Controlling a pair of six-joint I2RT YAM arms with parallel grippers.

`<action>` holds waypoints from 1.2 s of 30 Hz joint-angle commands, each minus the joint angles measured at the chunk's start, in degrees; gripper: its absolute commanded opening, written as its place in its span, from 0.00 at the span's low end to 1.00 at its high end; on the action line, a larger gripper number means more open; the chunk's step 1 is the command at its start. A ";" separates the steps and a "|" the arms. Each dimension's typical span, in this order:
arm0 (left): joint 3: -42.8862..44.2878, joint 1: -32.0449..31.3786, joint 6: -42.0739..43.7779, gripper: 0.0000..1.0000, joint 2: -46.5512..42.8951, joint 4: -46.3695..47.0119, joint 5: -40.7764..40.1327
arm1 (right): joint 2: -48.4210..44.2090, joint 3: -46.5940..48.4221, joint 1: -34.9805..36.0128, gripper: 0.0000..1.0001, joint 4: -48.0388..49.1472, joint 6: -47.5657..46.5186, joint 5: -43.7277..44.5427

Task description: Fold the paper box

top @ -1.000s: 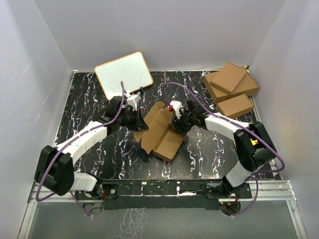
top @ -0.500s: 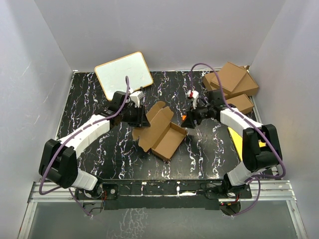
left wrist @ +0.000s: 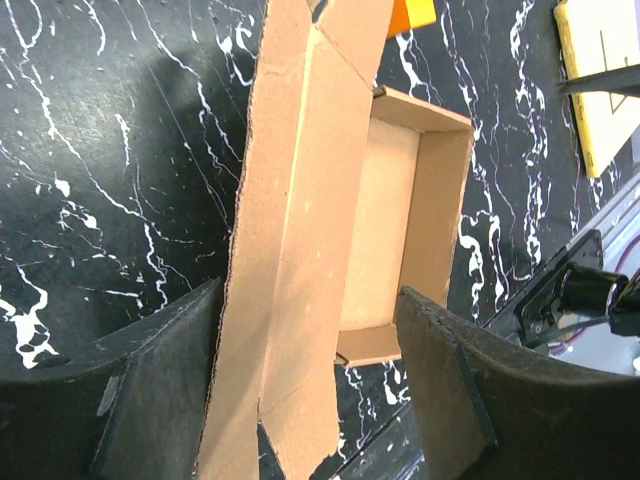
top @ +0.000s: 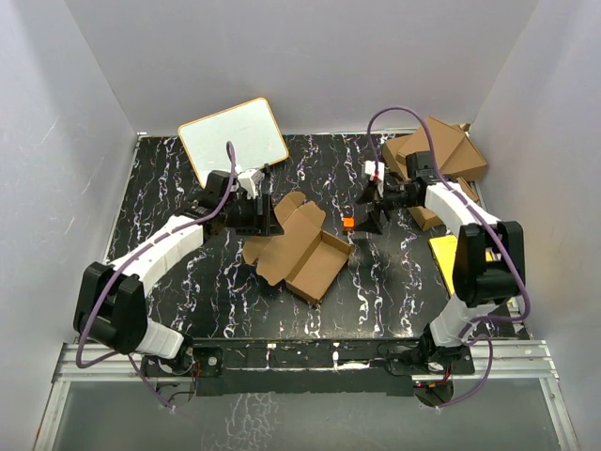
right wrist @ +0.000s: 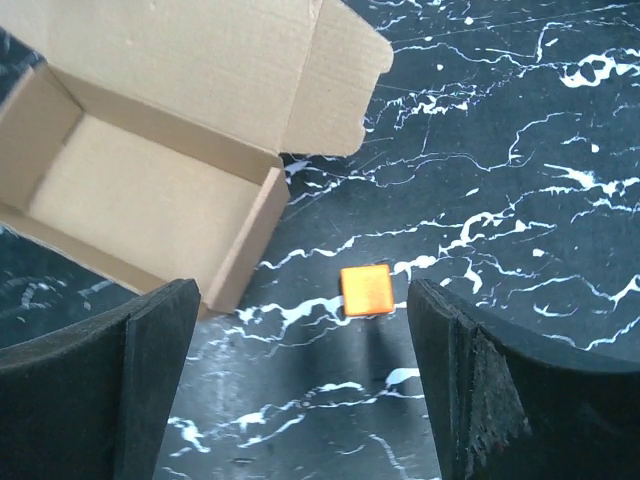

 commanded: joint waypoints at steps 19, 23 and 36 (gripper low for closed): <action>-13.00 0.92 -6.05 0.83 -26.51 12.18 -16.78 | 23.97 20.60 3.27 0.75 -19.69 -32.49 5.87; -17.21 0.91 -9.28 0.89 -30.69 15.25 -17.79 | 25.04 20.81 3.84 0.67 -18.25 -30.38 6.85; -20.53 0.92 -12.91 0.89 -33.69 13.85 -17.20 | 21.91 19.20 4.24 0.25 -15.64 -26.55 8.65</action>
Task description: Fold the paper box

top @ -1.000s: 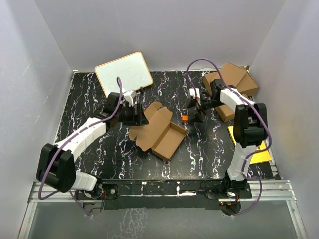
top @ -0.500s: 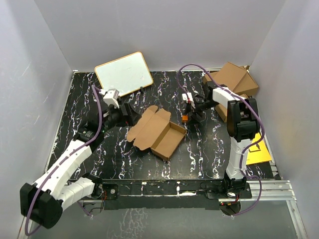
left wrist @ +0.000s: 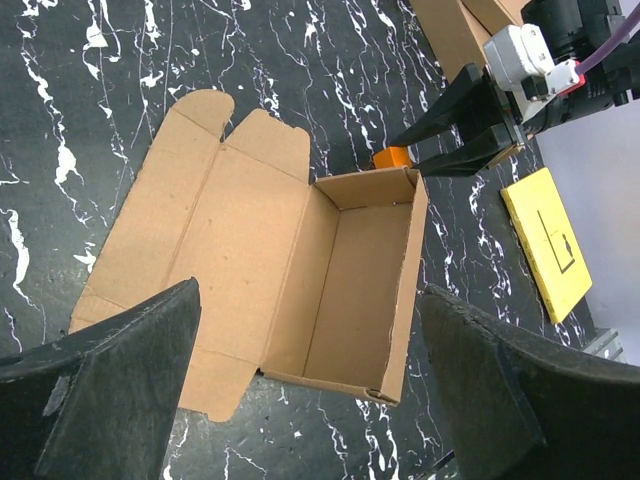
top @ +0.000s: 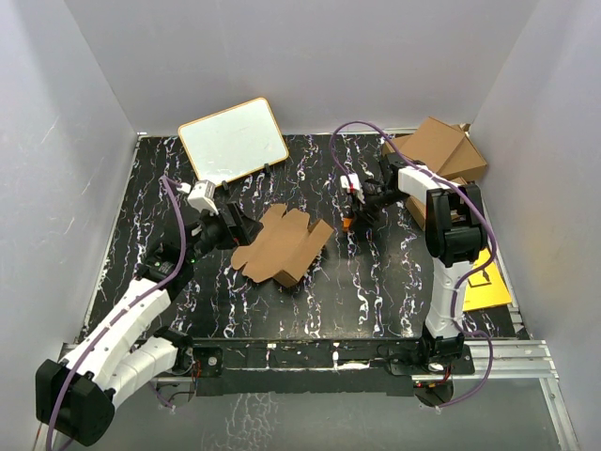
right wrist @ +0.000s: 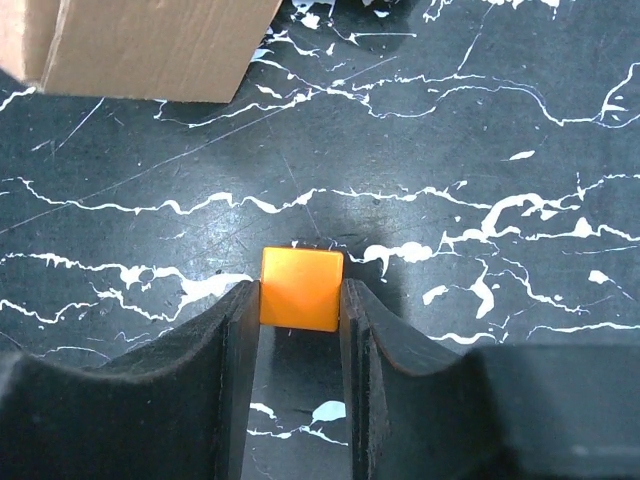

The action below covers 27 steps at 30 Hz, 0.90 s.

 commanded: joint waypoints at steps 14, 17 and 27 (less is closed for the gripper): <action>-2.06 0.33 -3.12 0.87 -3.40 -4.50 -2.03 | -14.45 2.19 0.95 0.15 8.70 23.13 -4.22; -2.26 0.33 -3.98 0.87 -2.73 -4.73 -1.56 | -15.99 3.72 3.47 0.14 8.77 28.59 -6.56; -4.56 0.33 -6.79 0.86 -5.20 -4.79 -1.37 | -13.02 5.16 17.67 0.13 10.18 37.90 -0.37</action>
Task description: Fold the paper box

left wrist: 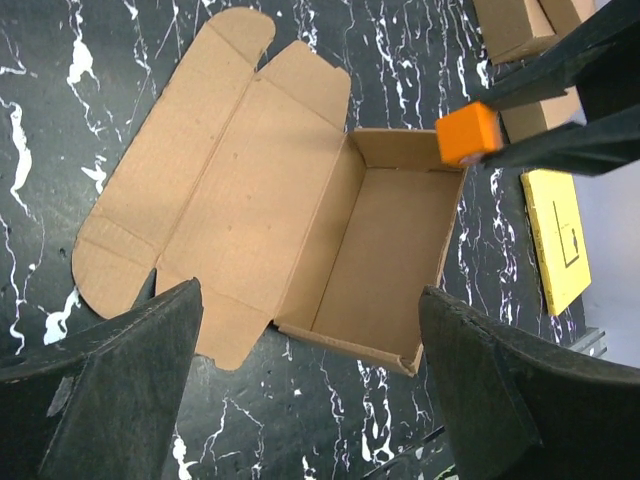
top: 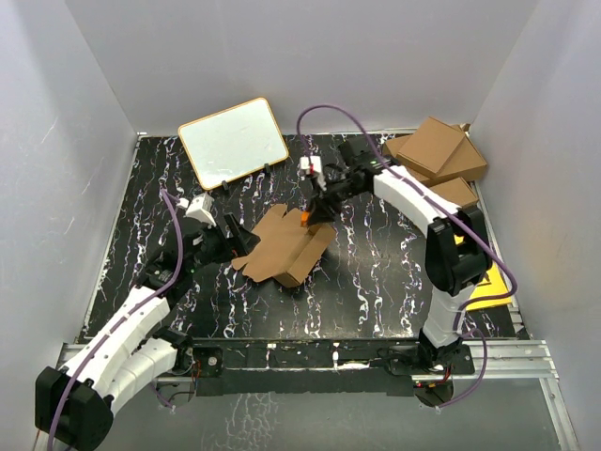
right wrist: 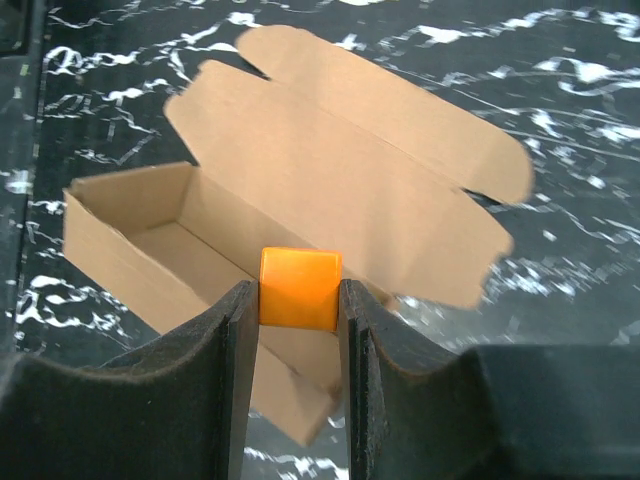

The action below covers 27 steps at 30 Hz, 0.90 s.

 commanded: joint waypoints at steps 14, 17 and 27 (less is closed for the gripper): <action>-3.42 0.32 -5.38 0.86 -4.99 -2.61 -0.11 | 2.18 1.61 7.31 0.13 -7.16 -3.16 9.66; -3.18 0.32 -5.38 0.86 -5.25 -3.22 -0.47 | 0.42 -0.88 7.31 0.13 -7.03 -3.95 10.53; 0.56 0.33 -1.04 0.87 -3.72 -7.39 -3.87 | -4.93 -11.11 7.31 0.13 -4.68 -5.87 12.31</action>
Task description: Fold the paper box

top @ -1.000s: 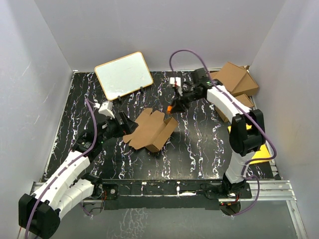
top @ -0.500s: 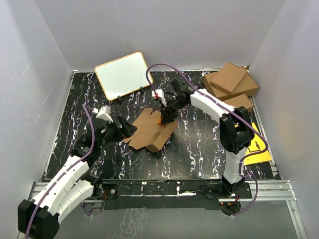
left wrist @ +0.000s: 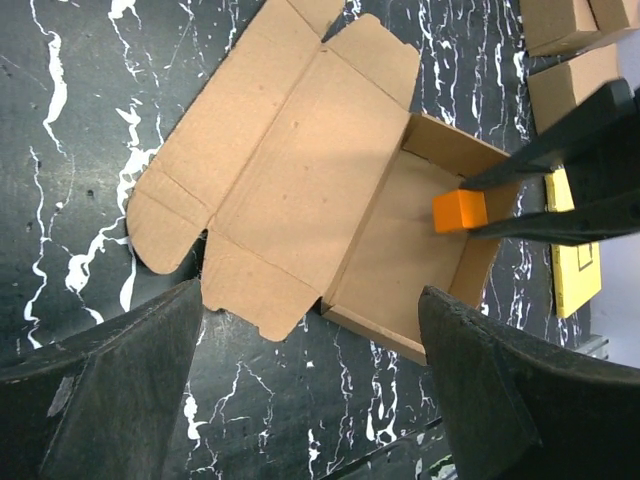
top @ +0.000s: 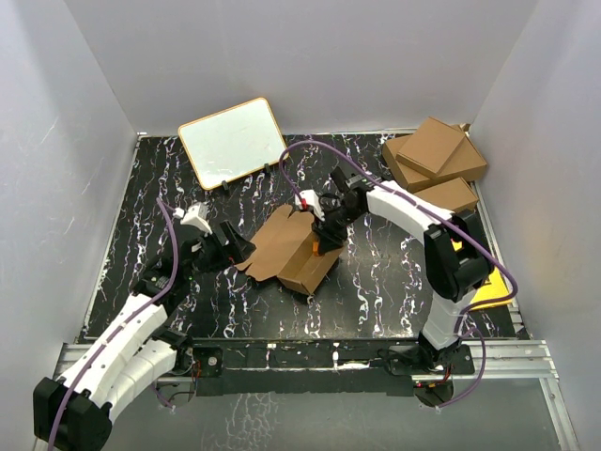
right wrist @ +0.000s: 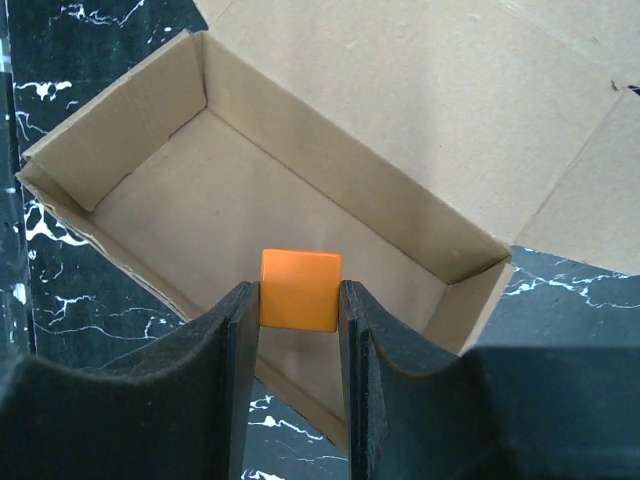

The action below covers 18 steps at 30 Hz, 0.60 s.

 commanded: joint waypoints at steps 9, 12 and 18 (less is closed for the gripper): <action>3.59 0.33 -1.15 0.87 4.83 0.16 1.81 | -8.62 -11.73 0.31 0.14 6.88 -2.08 1.16; 2.72 0.32 -3.47 0.87 3.91 0.75 2.08 | -8.87 -13.41 0.32 0.14 7.85 -2.09 1.25; 0.65 0.32 -7.20 0.87 2.94 2.08 2.70 | -9.50 -16.36 0.31 0.19 10.55 -1.71 1.68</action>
